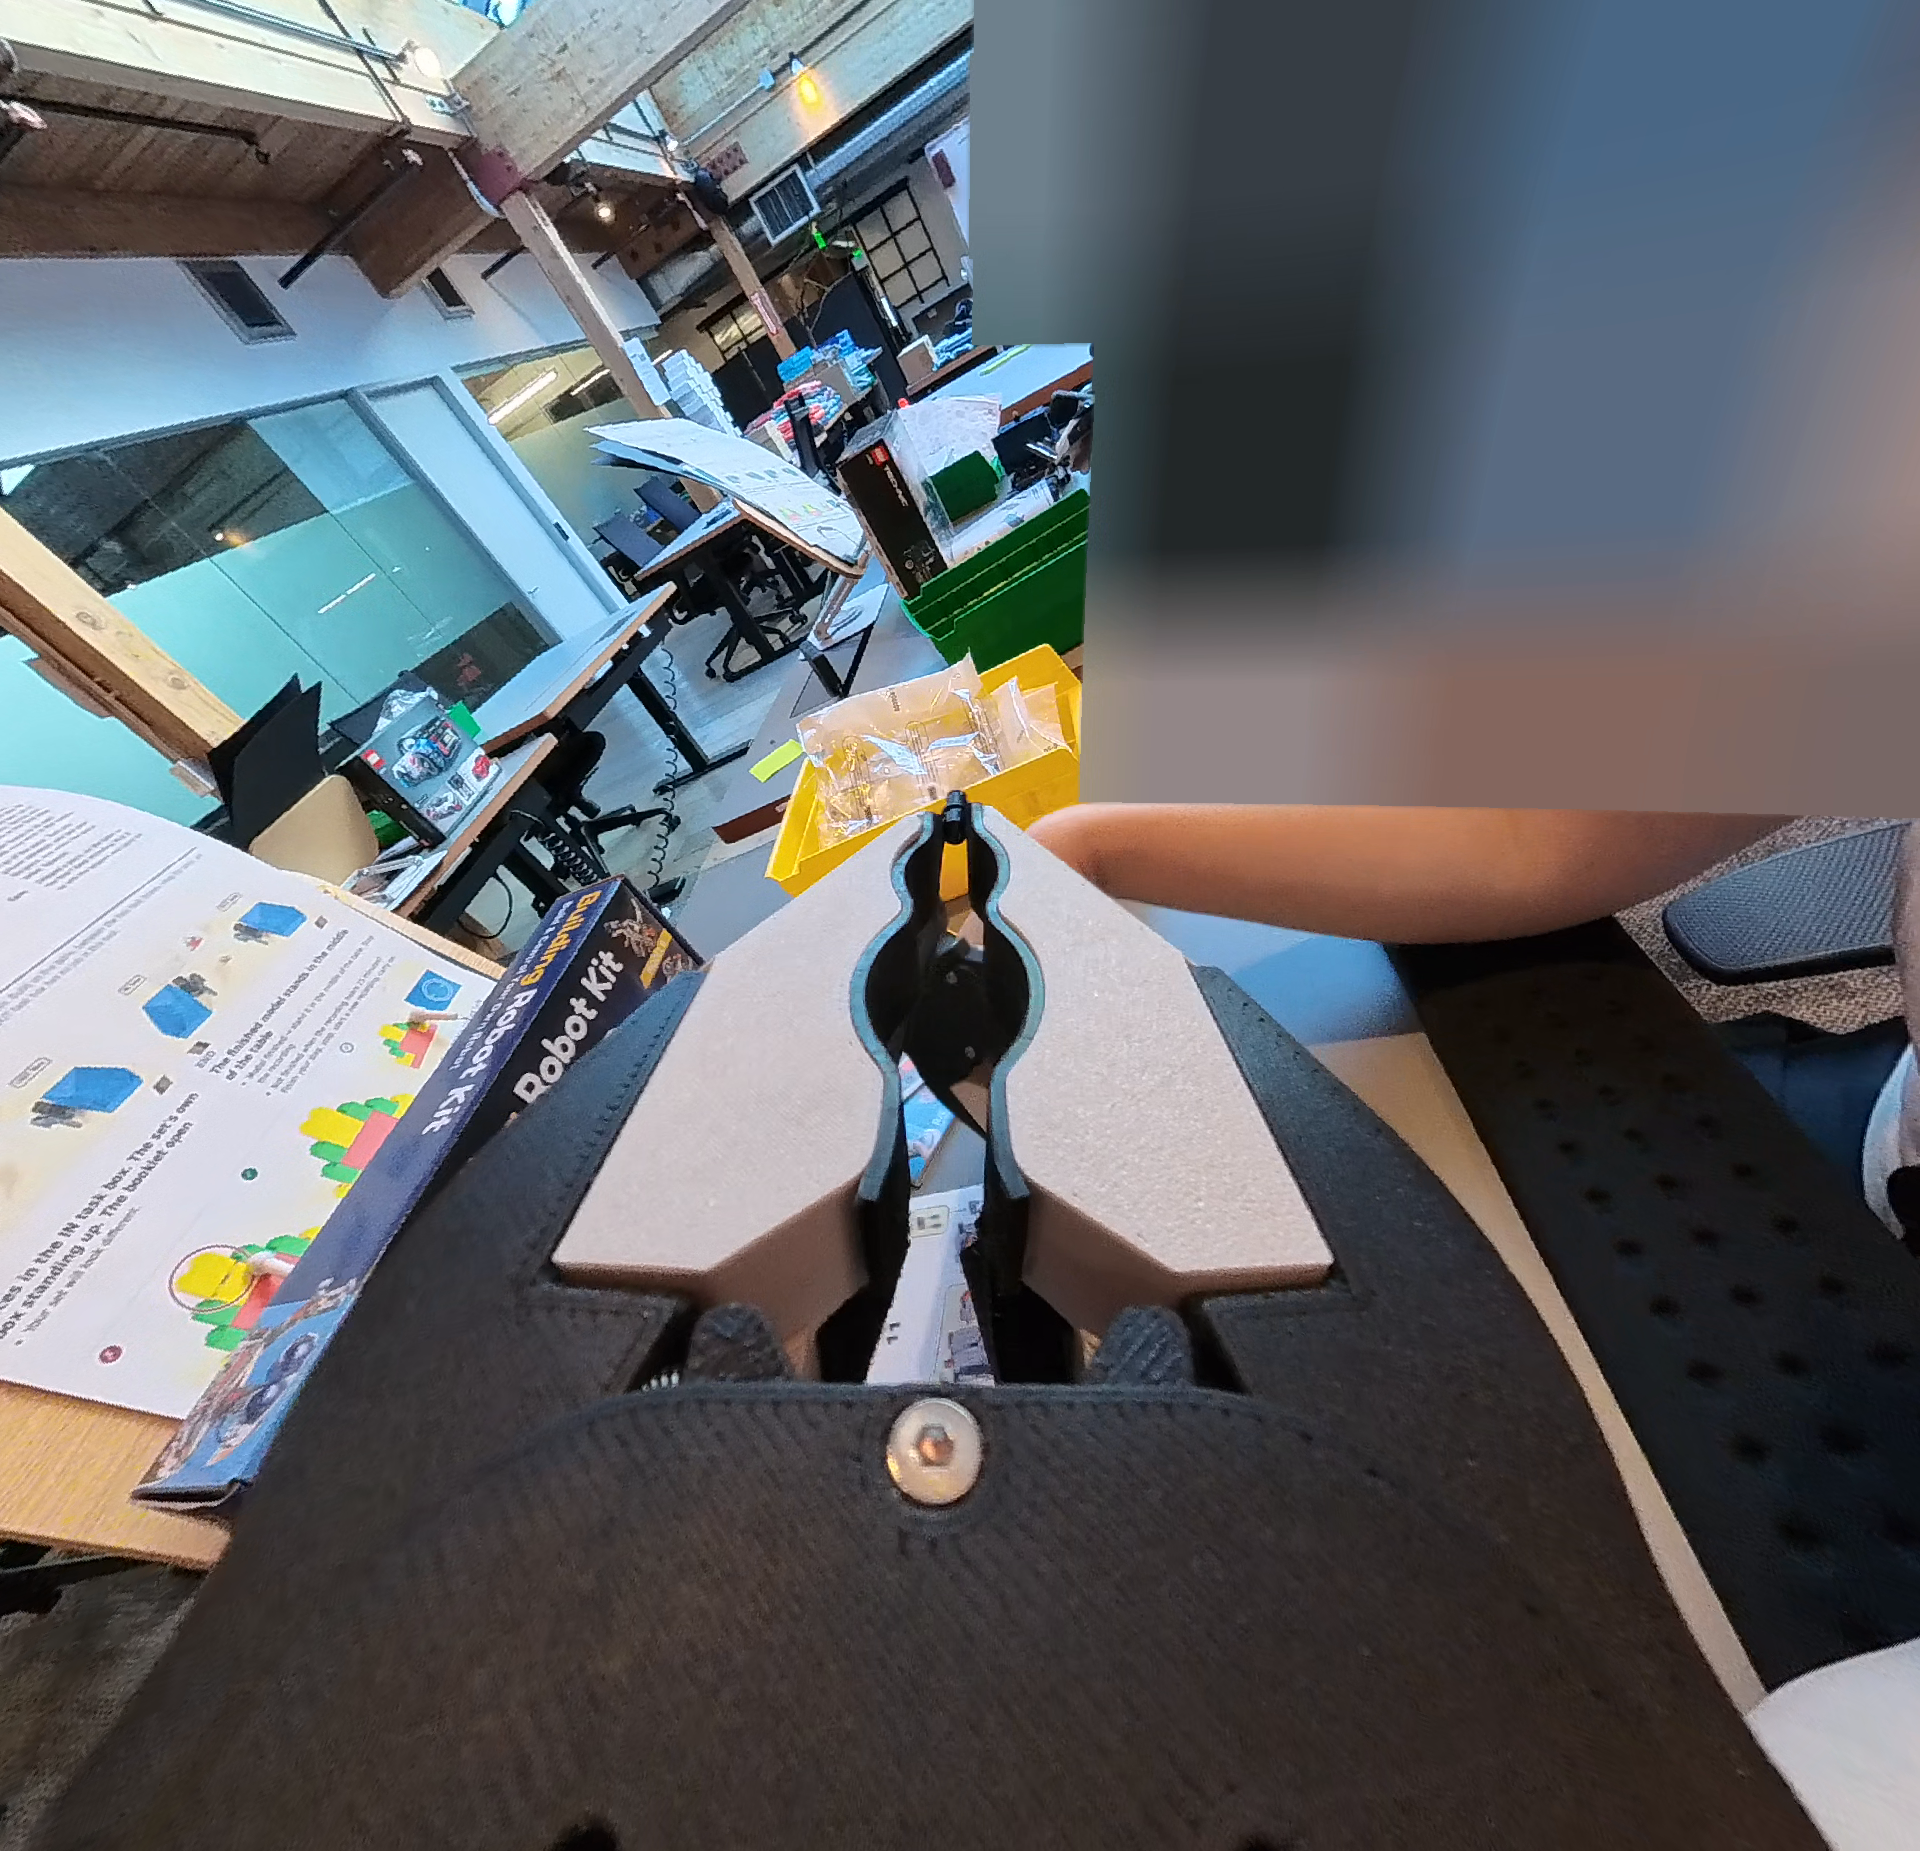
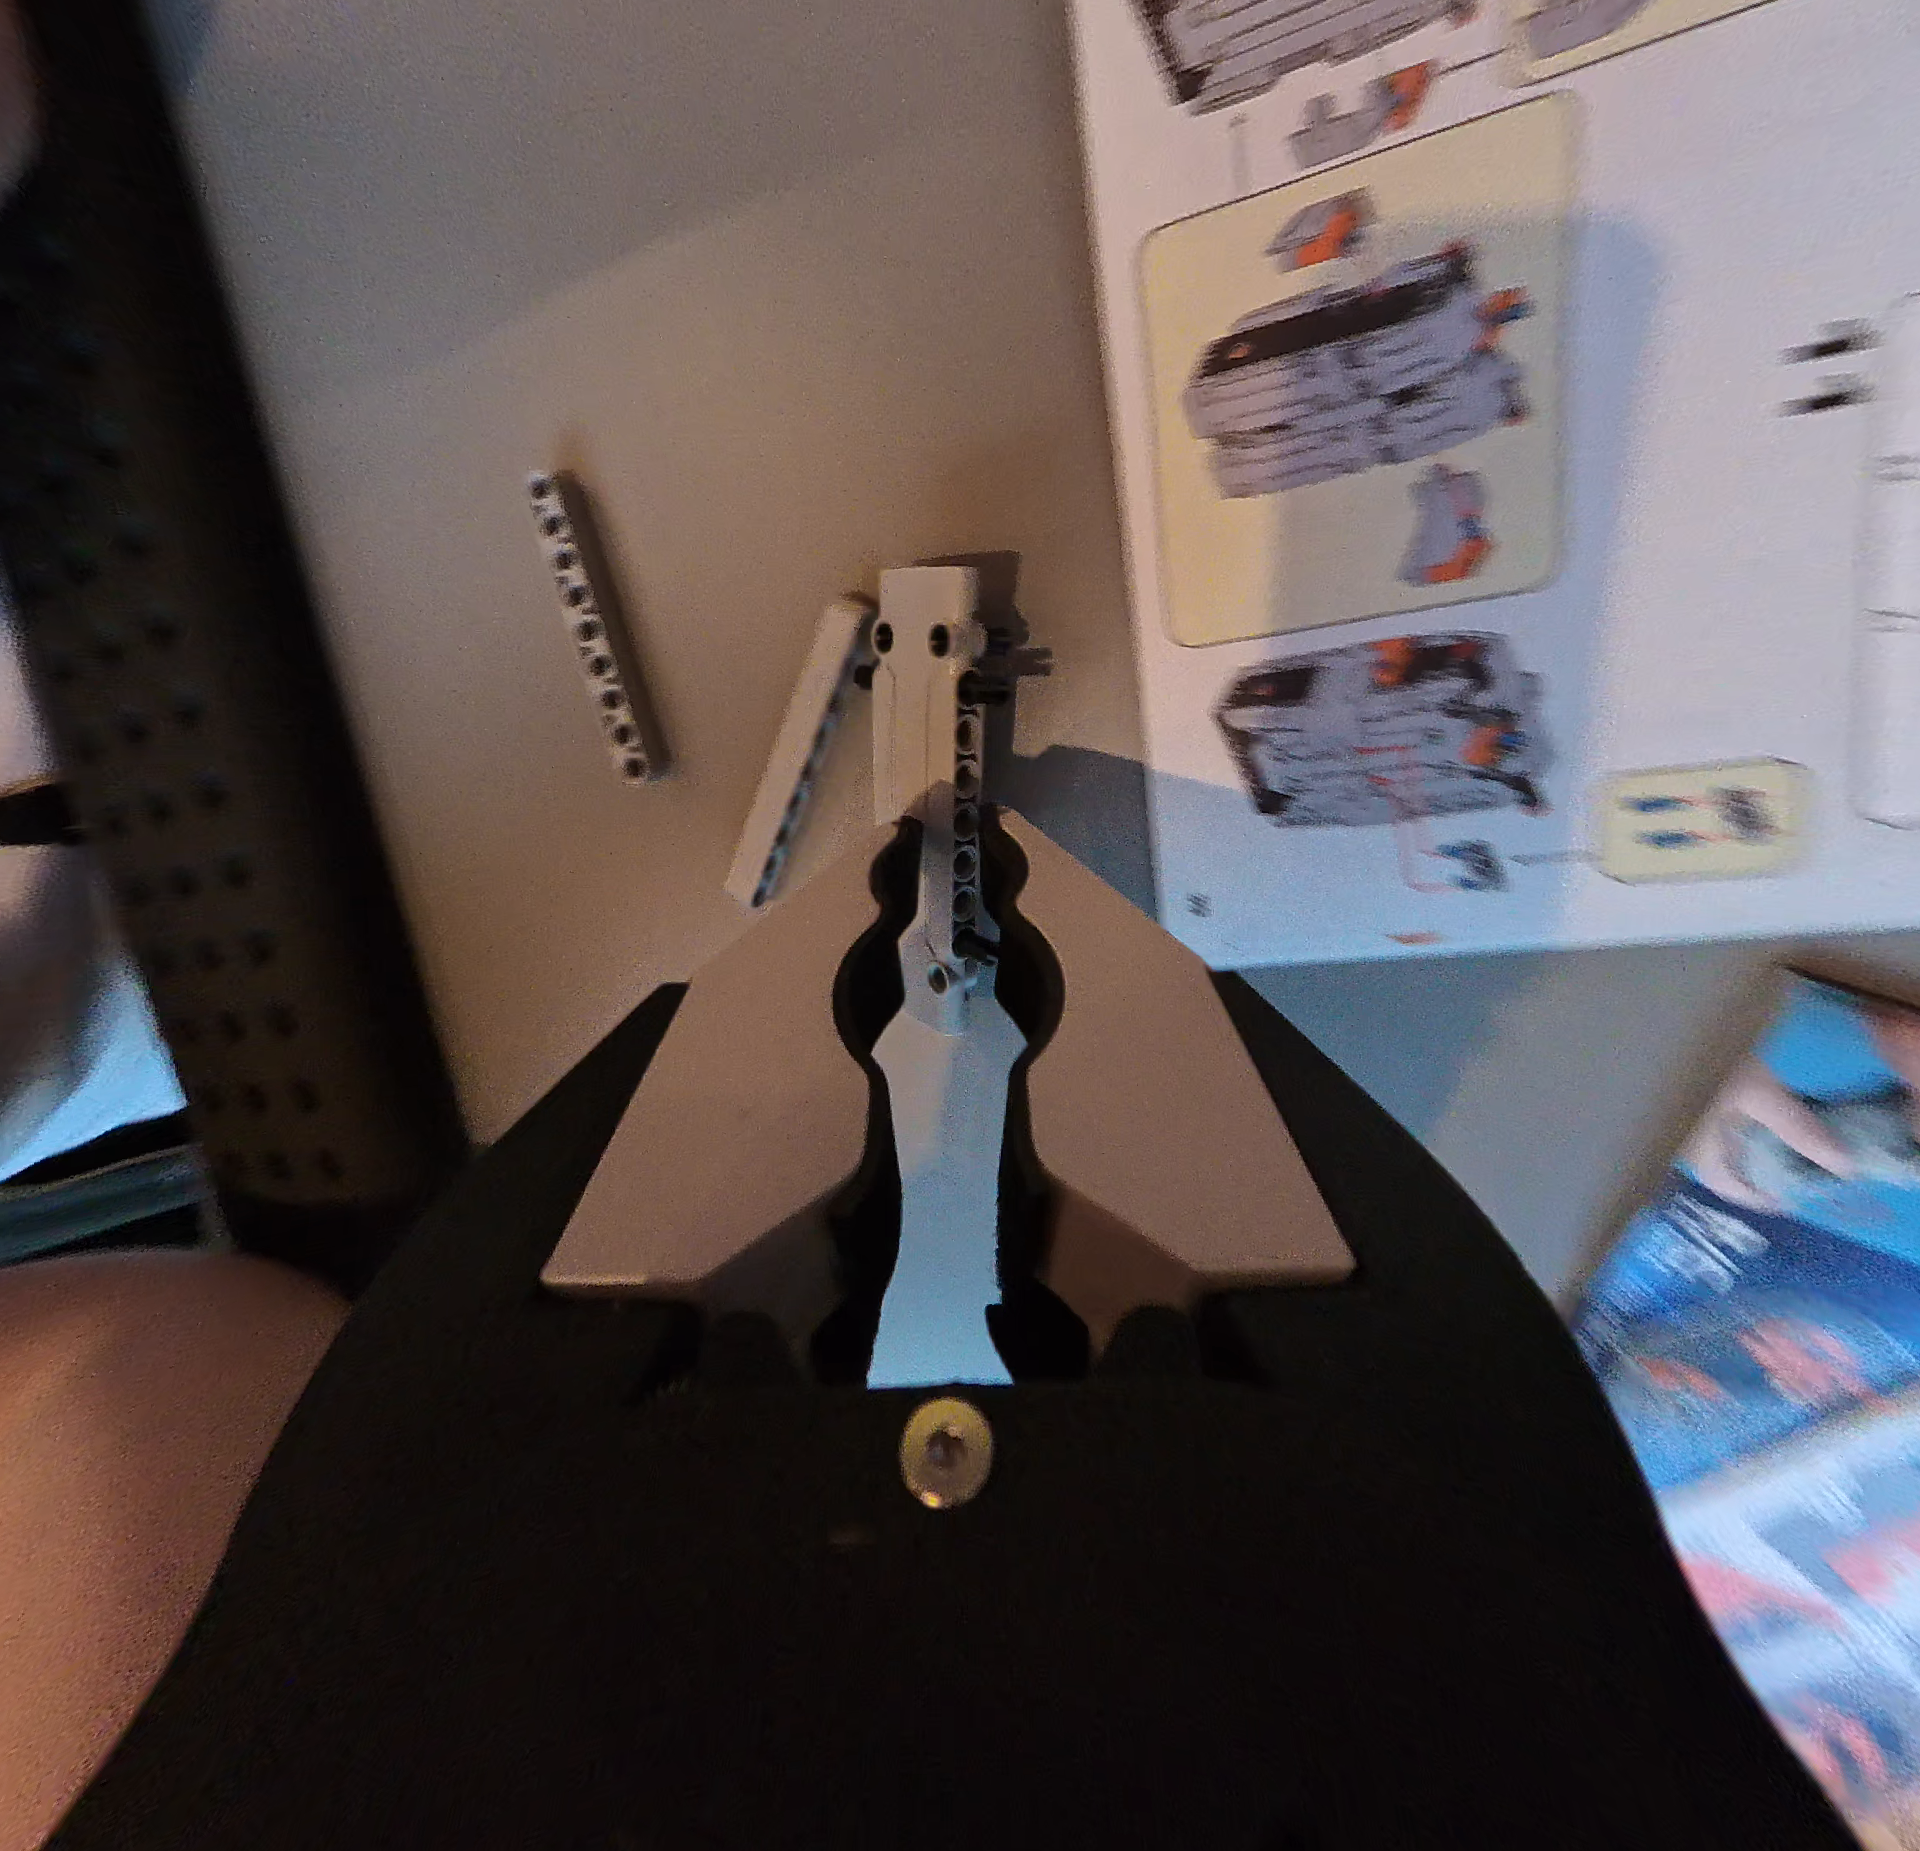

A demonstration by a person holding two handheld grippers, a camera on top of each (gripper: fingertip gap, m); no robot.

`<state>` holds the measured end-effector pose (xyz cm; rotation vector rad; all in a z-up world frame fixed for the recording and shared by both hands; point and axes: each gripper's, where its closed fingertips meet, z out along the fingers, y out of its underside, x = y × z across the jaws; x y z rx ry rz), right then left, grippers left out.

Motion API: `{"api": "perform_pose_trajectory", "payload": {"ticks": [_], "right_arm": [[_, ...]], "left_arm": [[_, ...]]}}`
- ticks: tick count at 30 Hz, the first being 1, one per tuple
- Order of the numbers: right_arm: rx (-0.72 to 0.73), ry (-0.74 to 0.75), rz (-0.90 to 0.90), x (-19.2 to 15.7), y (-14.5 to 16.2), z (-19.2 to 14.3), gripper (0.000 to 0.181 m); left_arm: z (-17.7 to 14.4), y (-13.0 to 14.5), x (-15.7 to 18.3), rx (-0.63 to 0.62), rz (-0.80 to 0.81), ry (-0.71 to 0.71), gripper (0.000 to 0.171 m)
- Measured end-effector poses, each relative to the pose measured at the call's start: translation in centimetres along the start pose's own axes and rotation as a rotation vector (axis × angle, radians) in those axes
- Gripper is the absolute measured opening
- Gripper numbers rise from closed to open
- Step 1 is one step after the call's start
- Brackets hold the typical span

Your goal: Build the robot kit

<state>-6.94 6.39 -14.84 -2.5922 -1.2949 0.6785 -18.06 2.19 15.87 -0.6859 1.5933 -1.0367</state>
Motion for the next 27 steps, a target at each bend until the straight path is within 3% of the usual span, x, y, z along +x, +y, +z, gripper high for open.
{"api": "perform_pose_trajectory", "payload": {"ticks": [9,13,27], "right_arm": [[-0.093,0.556,-0.146,3.4,-0.1,-3.5,0.008],[-0.098,0.664,-0.227,2.5,0.8,-3.9,0.008],[0.0,0.602,-0.187,1.0,2.4,-2.4,0.009]], "left_arm": [[-0.5,0.2,-0.5,0.015,-0.013,-0.005,0.002],[-0.9,-0.3,-0.4,0.042,-0.005,-0.005,0.002],[-1.4,-1.2,0.2,0.074,0.013,0.002,0.002]]}}
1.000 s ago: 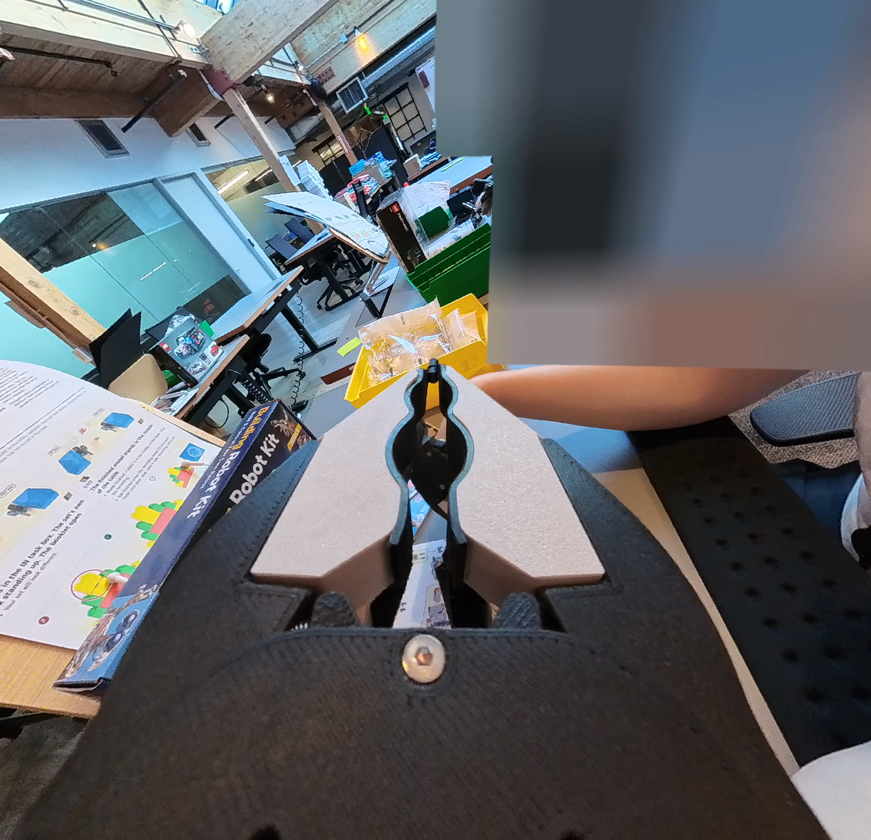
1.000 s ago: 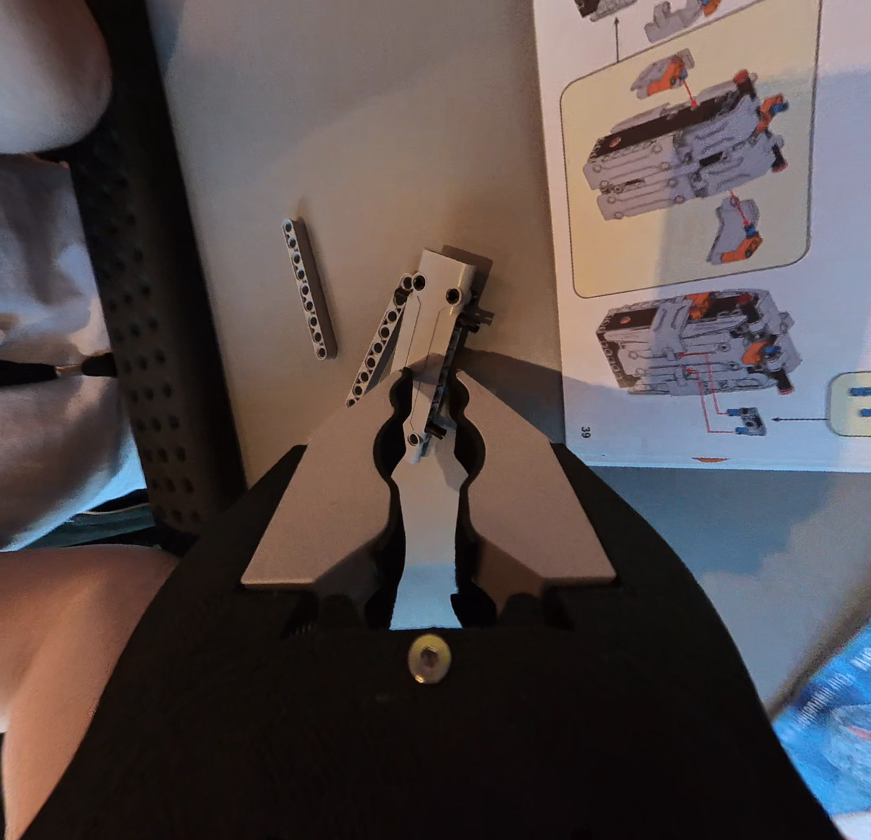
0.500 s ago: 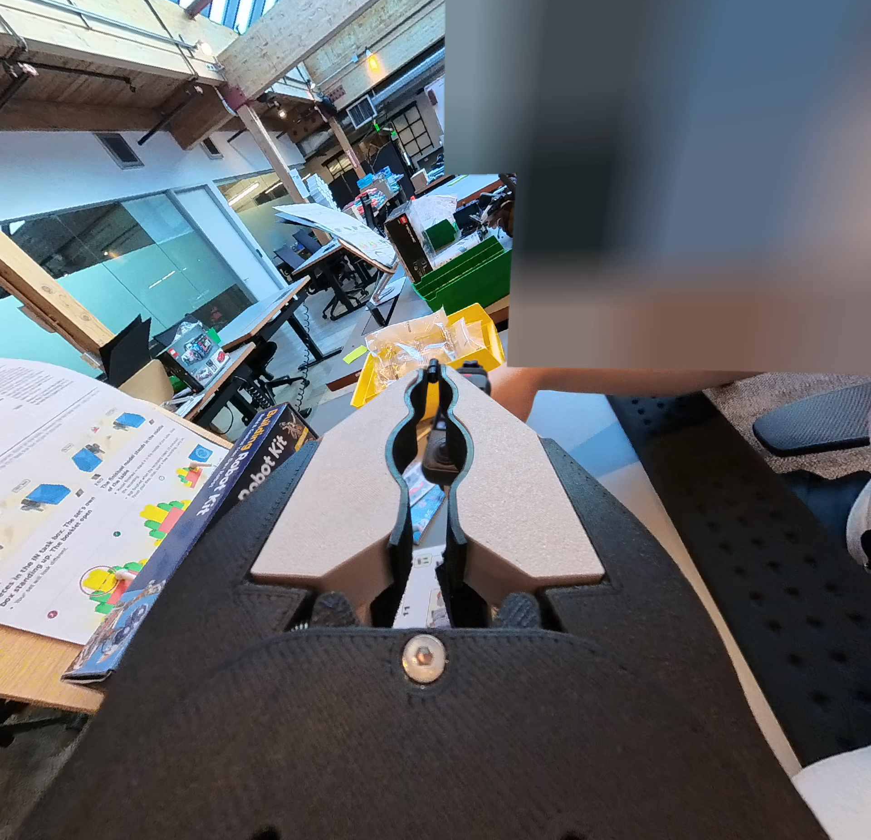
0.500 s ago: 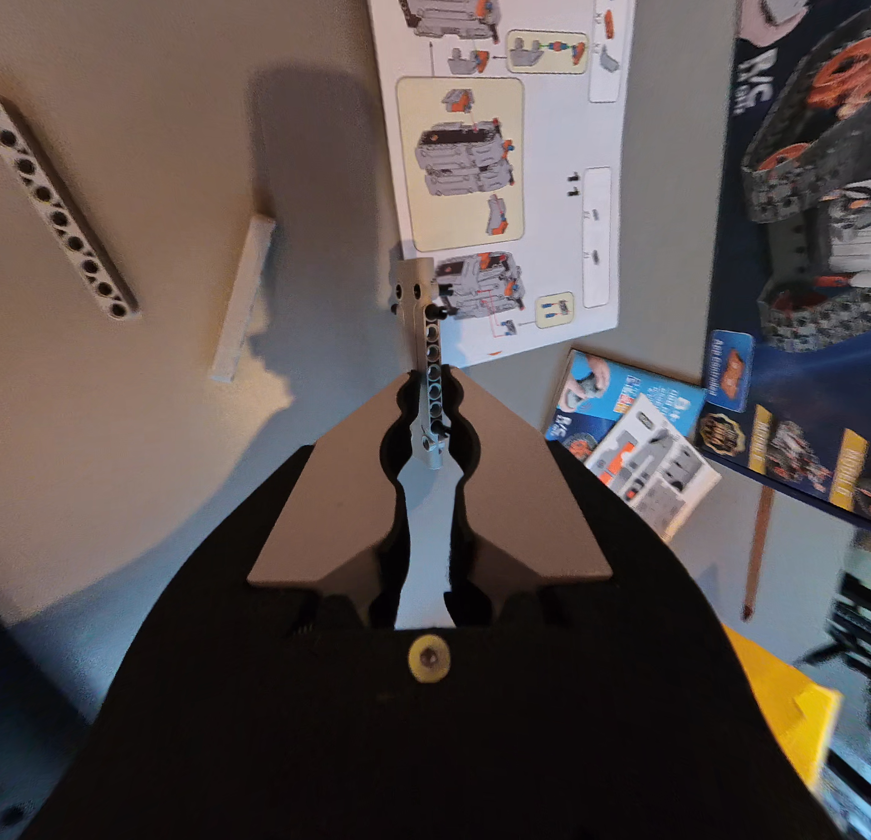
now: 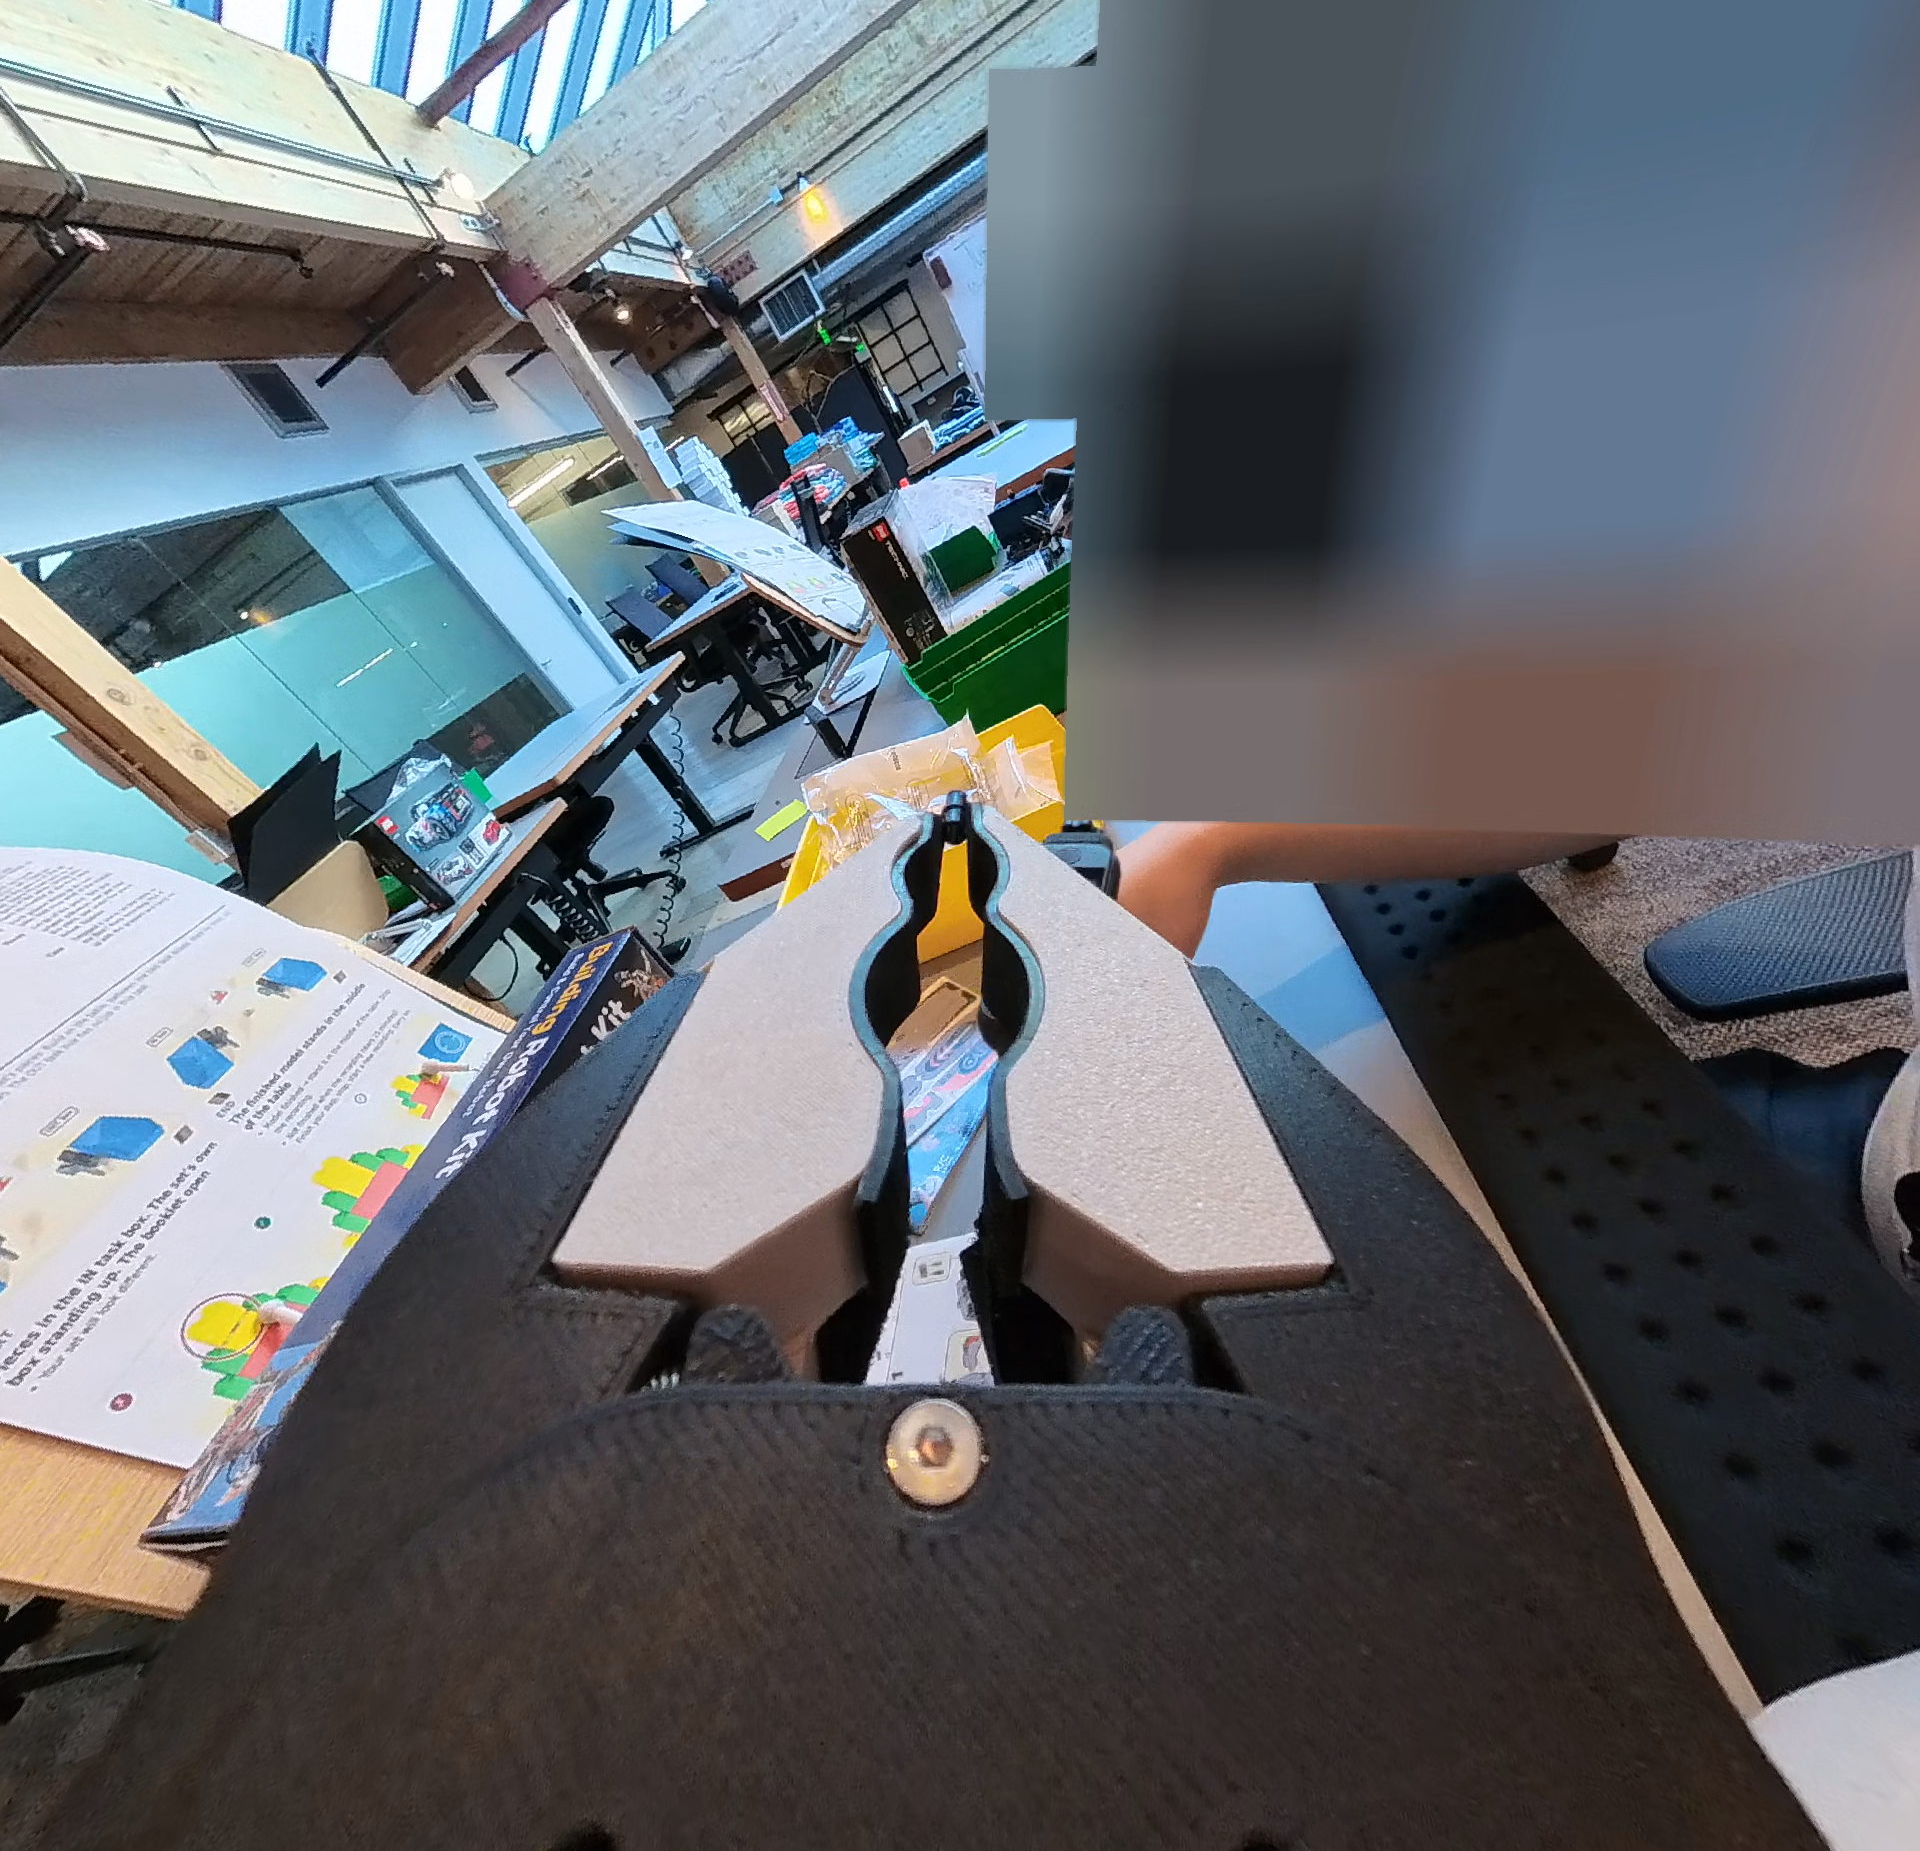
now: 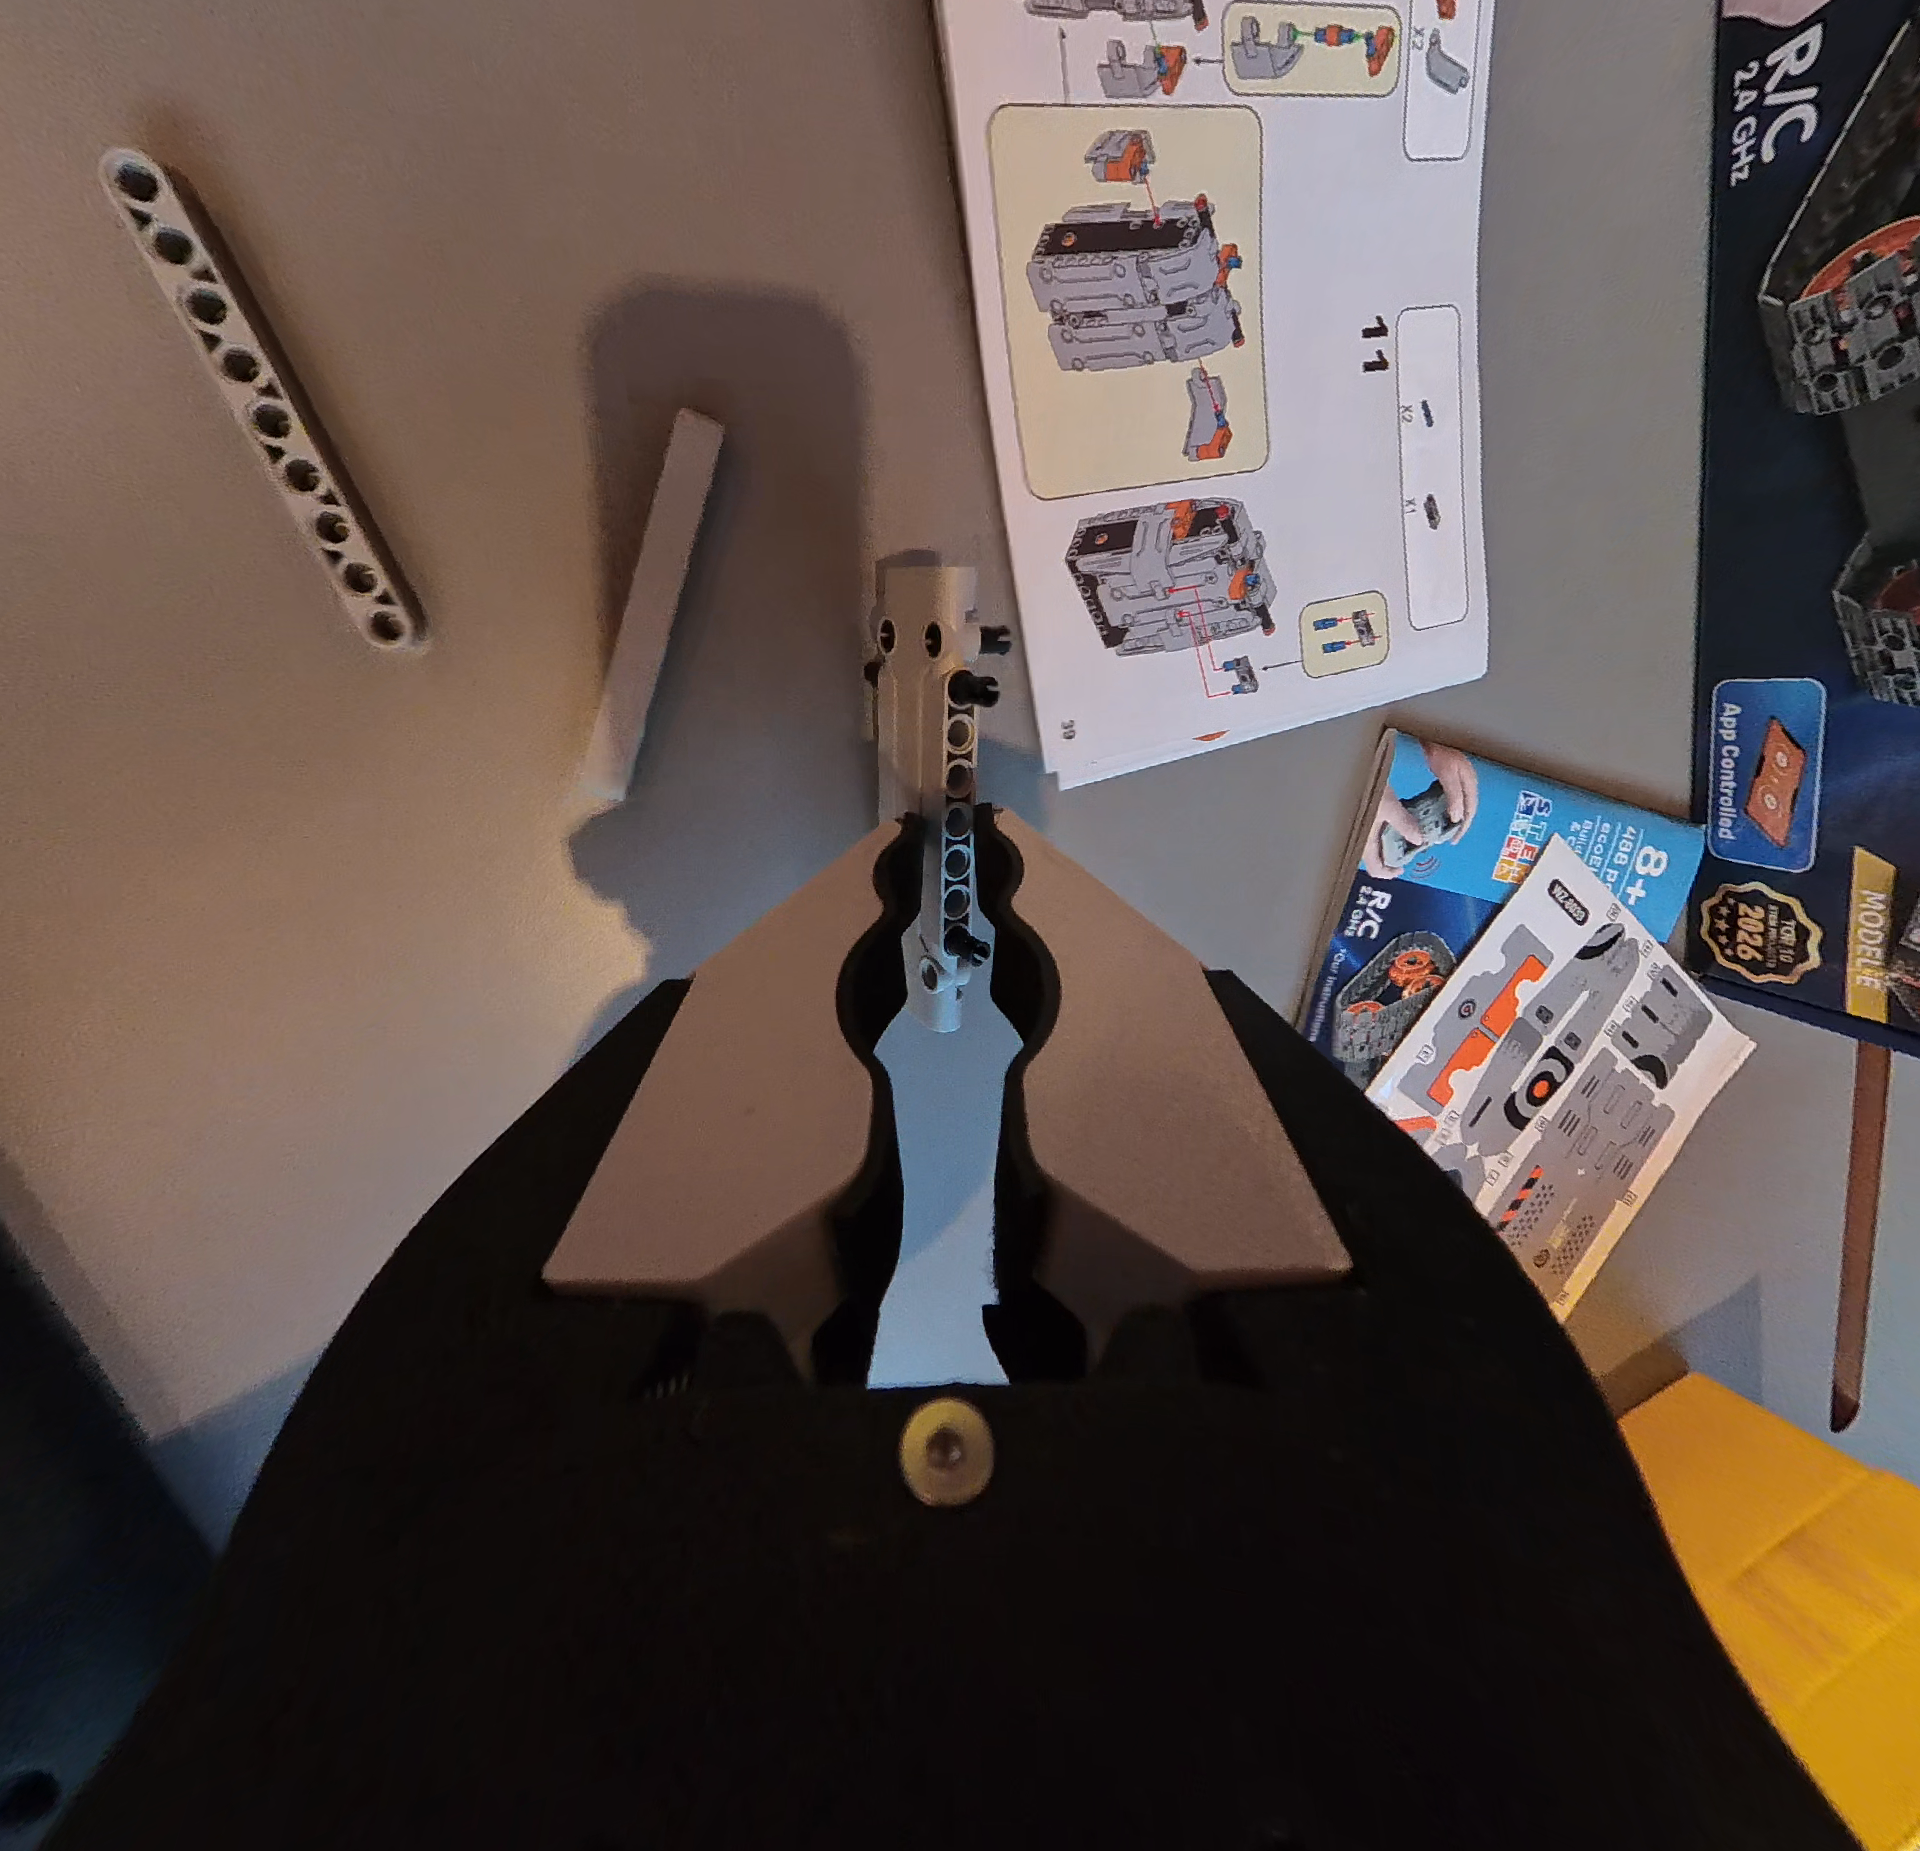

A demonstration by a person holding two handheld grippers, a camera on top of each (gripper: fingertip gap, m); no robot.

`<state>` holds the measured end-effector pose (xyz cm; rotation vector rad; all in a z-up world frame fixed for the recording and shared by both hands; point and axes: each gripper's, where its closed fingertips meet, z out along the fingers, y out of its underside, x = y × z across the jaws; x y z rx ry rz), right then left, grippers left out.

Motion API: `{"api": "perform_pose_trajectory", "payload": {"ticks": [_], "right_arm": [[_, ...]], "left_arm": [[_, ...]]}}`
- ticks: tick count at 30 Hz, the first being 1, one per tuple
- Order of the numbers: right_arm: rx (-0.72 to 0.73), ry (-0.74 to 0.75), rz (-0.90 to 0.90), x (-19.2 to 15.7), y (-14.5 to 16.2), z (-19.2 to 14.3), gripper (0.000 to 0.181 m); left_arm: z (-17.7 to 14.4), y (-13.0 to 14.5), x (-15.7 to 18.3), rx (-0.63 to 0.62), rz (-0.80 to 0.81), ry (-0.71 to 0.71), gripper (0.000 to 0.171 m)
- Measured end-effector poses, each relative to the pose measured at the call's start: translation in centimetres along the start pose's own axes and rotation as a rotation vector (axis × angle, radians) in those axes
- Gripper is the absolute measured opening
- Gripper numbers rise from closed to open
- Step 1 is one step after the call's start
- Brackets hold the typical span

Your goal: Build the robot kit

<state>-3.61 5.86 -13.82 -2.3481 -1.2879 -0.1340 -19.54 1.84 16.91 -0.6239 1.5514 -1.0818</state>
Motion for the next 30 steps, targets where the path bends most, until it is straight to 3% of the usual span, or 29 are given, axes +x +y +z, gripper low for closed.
{"api": "perform_pose_trajectory", "payload": {"ticks": [15,25,30], "right_arm": [[0.068,0.057,-0.056,-2.5,-0.2,-0.4,0.01],[0.055,0.071,-0.041,-0.9,0.0,0.8,0.009],[0.065,-0.023,0.035,-0.1,-0.4,0.8,0.008]], "left_arm": [[0.3,-0.4,0.4,-0.001,0.017,0.007,0.002],[0.8,-0.6,1.1,-0.004,0.026,0.041,0.002],[1.1,-0.4,1.1,-0.019,0.025,0.044,0.002]]}}
